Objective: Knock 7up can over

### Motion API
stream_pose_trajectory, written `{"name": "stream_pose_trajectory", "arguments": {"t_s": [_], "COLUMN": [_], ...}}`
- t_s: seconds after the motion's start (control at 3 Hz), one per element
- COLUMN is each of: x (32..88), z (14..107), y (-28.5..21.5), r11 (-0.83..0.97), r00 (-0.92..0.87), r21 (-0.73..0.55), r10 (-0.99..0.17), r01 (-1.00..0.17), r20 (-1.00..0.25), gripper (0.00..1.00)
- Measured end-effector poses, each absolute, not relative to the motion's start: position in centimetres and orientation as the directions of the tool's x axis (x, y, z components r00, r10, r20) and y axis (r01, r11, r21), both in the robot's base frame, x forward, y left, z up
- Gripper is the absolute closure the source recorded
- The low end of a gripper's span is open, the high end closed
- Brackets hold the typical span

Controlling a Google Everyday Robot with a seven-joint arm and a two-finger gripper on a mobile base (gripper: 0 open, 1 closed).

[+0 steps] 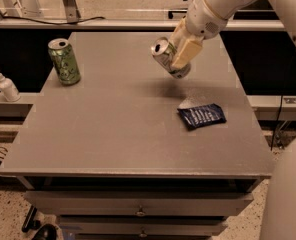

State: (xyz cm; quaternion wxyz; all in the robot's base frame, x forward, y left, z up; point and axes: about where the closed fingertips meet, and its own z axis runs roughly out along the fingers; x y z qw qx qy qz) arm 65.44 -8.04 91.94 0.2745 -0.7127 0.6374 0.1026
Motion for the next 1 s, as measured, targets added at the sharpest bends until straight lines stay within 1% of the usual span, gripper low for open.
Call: {"name": "stream_pose_trajectory", "arguments": {"t_s": [0.33,0.67,1.0], "x": [62.7,60.6,59.2], "z": [90.3,88.7,87.3], "y": [-8.7,-8.5,-7.9], "r11": [-0.177,-0.265,-0.303], "r00": [0.256,0.314,0.336], "r21": [-0.262,-0.242,-0.213], "r10": [-0.916,-0.930,-0.932], "r01": [-0.949,-0.933,-0.929], "r20": [-0.310,-0.190,-0.138], "gripper": [1.00,0.83,0.61]}}
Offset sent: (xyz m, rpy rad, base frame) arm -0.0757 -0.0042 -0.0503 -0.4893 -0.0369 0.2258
